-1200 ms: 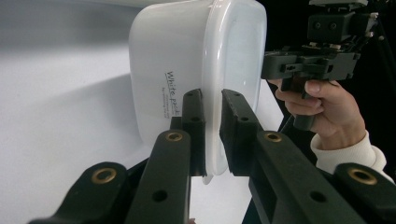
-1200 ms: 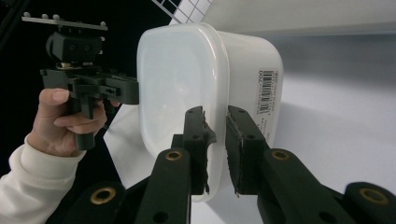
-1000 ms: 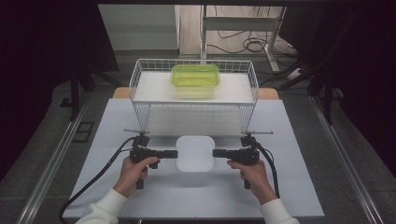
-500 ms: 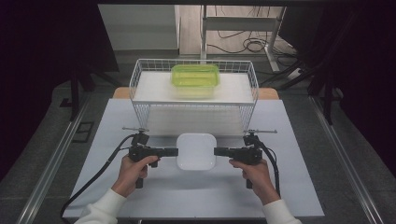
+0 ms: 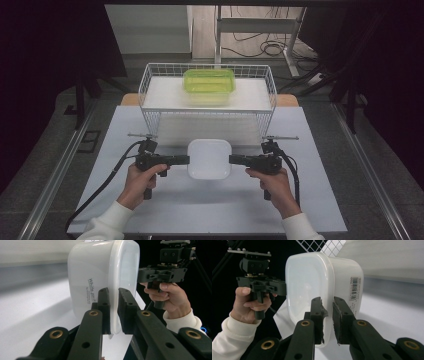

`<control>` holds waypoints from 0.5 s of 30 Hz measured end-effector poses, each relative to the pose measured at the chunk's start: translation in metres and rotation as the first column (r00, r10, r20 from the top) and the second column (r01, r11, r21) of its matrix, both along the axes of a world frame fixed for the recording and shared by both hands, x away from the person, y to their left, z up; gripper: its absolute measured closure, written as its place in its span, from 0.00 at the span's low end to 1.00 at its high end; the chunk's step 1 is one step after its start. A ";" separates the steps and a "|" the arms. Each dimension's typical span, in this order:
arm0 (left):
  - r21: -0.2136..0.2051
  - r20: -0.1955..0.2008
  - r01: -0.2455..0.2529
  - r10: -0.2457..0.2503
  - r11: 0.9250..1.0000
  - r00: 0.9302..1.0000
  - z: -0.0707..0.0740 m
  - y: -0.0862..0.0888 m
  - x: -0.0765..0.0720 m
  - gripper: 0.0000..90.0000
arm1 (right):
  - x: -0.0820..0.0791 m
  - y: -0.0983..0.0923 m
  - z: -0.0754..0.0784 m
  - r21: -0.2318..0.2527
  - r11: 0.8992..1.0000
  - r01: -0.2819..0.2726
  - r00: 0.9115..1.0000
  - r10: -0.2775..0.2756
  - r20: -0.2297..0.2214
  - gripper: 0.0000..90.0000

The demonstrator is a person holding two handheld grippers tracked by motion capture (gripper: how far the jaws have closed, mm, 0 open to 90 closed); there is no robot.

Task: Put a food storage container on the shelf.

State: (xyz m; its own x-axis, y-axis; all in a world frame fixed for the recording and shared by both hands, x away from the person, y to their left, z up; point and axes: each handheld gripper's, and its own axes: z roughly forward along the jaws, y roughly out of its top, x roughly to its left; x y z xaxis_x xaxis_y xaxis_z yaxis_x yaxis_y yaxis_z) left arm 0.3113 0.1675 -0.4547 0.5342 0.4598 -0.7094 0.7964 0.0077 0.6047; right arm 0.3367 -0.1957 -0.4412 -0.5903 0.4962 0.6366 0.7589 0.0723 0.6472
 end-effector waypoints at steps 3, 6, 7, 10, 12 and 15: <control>-0.006 0.002 -0.003 0.003 1.000 1.000 0.002 0.000 0.002 0.90 | 0.001 0.000 0.003 -0.003 1.000 0.004 1.000 -0.004 0.005 0.87; -0.005 0.014 0.001 0.000 1.000 1.000 0.007 0.000 0.004 0.90 | 0.002 0.000 0.007 -0.003 1.000 0.006 1.000 -0.006 0.012 0.87; -0.005 0.014 0.001 0.000 1.000 1.000 0.007 0.000 0.004 0.90 | 0.002 0.000 0.007 -0.003 1.000 0.006 1.000 -0.006 0.012 0.87; -0.014 0.022 0.000 0.001 1.000 1.000 0.013 0.000 0.006 0.90 | 0.004 0.000 0.014 -0.002 1.000 0.009 1.000 -0.009 0.023 0.87; -0.016 0.027 0.001 -0.001 1.000 1.000 0.017 0.001 0.007 0.90 | 0.004 0.000 0.018 -0.005 1.000 0.007 1.000 -0.007 0.028 0.87; -0.014 0.036 0.002 -0.002 1.000 0.999 0.022 0.001 0.008 0.90 | 0.005 0.001 0.023 -0.007 1.000 0.006 0.999 -0.006 0.037 0.87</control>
